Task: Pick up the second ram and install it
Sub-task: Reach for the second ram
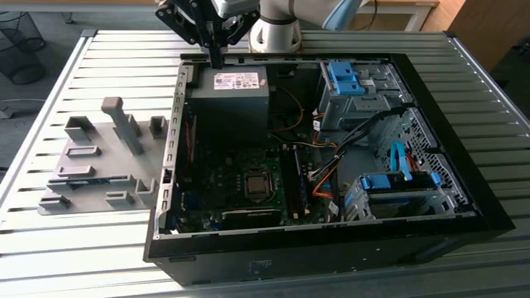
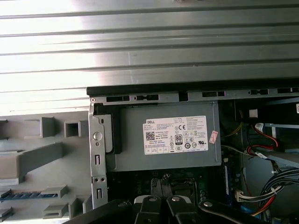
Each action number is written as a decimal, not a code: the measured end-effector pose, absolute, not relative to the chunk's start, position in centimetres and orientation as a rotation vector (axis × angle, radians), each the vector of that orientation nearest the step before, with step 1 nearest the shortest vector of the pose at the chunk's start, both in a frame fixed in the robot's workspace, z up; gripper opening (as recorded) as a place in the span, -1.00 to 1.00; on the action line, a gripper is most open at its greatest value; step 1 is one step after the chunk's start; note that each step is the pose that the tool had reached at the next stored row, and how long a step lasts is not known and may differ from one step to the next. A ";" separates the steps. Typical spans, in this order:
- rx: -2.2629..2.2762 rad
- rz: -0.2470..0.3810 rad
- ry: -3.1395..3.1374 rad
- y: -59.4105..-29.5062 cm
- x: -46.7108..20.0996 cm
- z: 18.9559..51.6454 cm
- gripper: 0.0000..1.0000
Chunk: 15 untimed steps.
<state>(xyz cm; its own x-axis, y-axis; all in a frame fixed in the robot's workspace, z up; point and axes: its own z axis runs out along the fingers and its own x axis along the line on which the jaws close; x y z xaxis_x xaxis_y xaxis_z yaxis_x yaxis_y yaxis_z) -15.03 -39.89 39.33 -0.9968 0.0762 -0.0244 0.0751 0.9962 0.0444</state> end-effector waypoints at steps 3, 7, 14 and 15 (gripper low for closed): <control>0.118 0.068 3.112 -39.9 -15.1 39.3 -0.80; 0.118 0.068 3.112 -39.9 -15.2 39.3 -0.80; 0.118 0.068 3.112 -39.9 -16.1 39.3 -0.80; 0.118 0.068 3.112 -39.9 -16.2 39.3 -0.80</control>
